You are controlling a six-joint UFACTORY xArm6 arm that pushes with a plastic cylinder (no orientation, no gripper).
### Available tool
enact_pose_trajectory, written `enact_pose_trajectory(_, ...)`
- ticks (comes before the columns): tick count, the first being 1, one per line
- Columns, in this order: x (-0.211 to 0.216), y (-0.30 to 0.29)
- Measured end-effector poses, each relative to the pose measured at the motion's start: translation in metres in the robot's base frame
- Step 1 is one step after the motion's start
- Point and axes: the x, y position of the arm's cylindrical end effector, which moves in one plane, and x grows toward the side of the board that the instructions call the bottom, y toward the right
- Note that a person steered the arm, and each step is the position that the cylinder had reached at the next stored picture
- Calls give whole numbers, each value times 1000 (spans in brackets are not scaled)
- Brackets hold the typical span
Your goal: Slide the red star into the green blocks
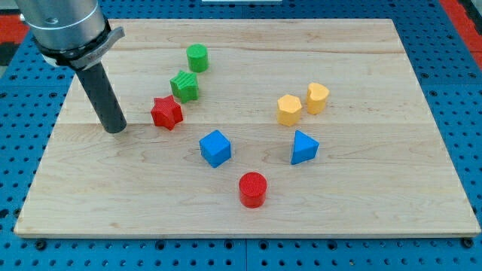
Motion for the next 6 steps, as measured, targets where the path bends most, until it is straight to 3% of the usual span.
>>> enact_pose_trajectory(2,28,42)
enact_pose_trajectory(3,15,53)
enact_pose_trajectory(4,-4,65)
enact_pose_trajectory(6,-94,87)
